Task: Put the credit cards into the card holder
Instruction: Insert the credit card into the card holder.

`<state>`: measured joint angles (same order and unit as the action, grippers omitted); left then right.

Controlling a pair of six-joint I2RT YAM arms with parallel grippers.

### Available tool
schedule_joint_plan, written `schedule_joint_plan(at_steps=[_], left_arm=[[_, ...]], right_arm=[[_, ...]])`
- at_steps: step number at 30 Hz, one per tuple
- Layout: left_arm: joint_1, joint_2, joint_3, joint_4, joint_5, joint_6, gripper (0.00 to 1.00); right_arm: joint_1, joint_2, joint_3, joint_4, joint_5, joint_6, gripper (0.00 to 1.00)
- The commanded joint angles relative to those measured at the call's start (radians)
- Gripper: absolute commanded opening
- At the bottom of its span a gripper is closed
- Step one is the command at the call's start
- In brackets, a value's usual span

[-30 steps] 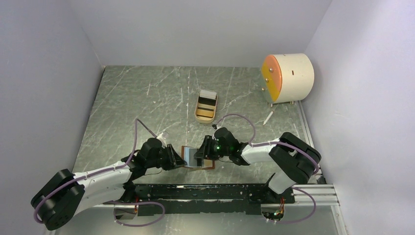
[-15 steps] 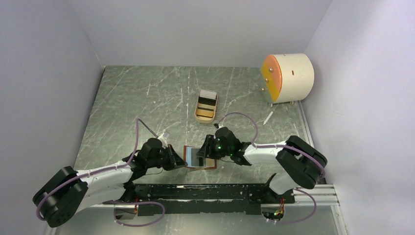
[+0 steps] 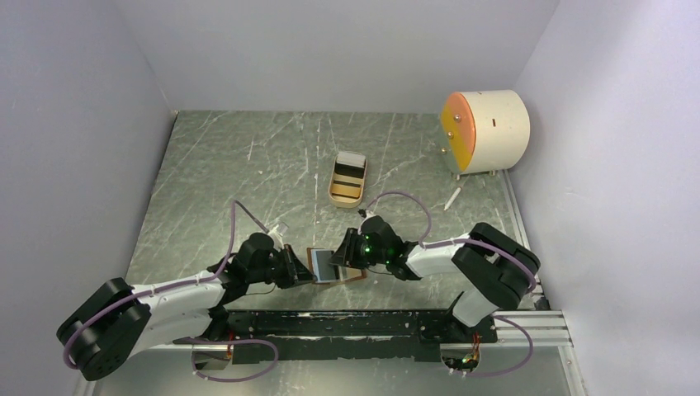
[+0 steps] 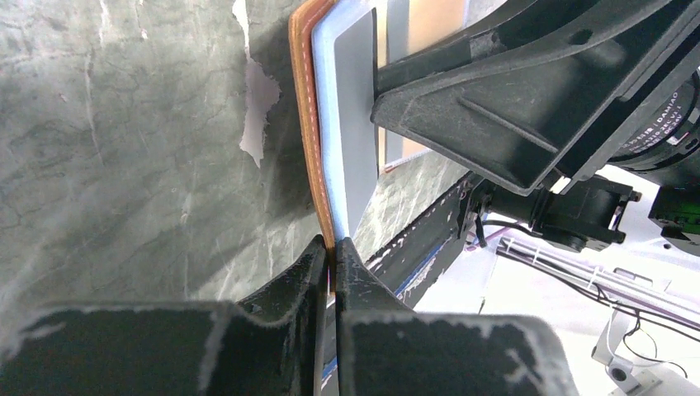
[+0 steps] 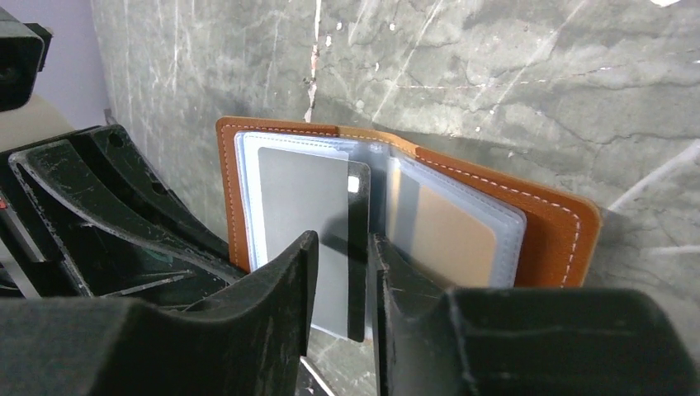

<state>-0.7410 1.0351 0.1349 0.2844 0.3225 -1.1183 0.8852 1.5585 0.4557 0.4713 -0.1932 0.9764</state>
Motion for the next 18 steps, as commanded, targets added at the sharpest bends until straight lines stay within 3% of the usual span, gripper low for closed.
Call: schedule_joint_plan(at_steps=[1, 9, 13, 18], left_arm=[[0.005, -0.011, 0.006, 0.043, 0.018, 0.01, 0.09], [0.006, -0.03, 0.041, -0.015, 0.001, 0.037, 0.09], [0.005, -0.047, 0.042, -0.029, 0.0, 0.027, 0.23], [0.005, -0.062, 0.031, 0.008, -0.004, 0.011, 0.3]], right_arm=[[0.023, 0.018, -0.011, 0.069, -0.039, 0.035, 0.3], [0.023, 0.013, -0.043, 0.12, -0.059, 0.08, 0.24], [0.022, 0.011, -0.052, 0.101, -0.044, 0.071, 0.26], [0.021, -0.007, -0.056, 0.042, -0.018, 0.031, 0.29]])
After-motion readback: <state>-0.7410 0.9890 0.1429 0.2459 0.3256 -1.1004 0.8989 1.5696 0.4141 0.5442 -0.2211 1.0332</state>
